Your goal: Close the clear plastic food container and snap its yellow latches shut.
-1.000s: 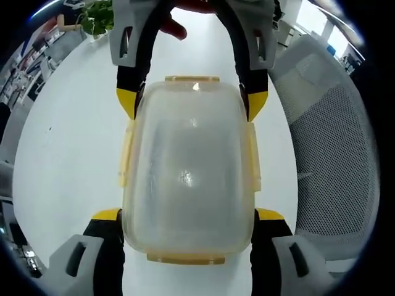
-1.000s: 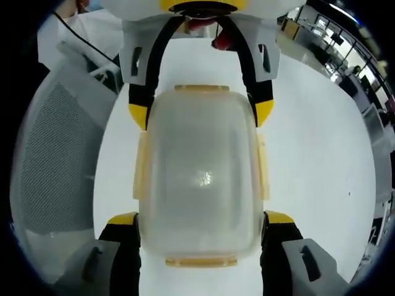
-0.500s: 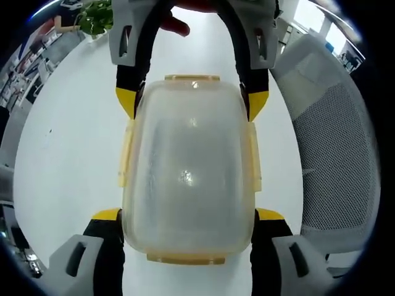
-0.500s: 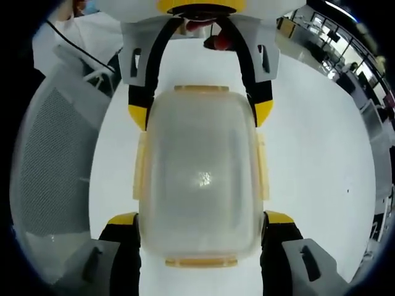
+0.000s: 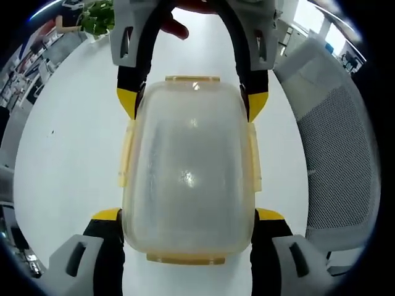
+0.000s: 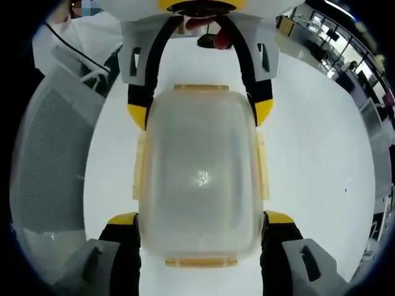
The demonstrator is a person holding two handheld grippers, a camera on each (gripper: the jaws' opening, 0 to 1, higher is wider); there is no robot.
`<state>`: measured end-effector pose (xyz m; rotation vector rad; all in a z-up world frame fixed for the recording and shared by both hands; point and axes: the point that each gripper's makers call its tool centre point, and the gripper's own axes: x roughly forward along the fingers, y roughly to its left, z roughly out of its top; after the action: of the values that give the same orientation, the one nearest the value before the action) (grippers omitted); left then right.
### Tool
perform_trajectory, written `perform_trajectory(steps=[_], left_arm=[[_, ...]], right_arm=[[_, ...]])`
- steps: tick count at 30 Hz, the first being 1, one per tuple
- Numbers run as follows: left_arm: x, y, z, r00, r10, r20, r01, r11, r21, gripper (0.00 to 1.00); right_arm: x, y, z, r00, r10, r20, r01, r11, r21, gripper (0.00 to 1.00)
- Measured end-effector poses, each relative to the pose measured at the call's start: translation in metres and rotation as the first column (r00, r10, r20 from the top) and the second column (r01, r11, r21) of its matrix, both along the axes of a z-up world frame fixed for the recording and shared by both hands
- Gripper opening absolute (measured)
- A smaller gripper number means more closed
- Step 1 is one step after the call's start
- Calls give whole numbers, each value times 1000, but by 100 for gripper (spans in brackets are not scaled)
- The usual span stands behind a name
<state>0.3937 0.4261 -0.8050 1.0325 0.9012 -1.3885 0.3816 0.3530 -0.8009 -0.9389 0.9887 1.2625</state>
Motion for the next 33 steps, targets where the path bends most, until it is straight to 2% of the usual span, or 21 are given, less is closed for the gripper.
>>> perform_trajectory(steps=[11,33], left_arm=[[15,1,1,1000,6,-1,-6,1000,-1,85],[33,0,1,1000,-1,-6,1,1000,-24,85]], right_arm=[[16,0,0,1000,3,1,-3,1000,-8,80],[33,-1,1,1000,-10,4,10,1000,1,80]])
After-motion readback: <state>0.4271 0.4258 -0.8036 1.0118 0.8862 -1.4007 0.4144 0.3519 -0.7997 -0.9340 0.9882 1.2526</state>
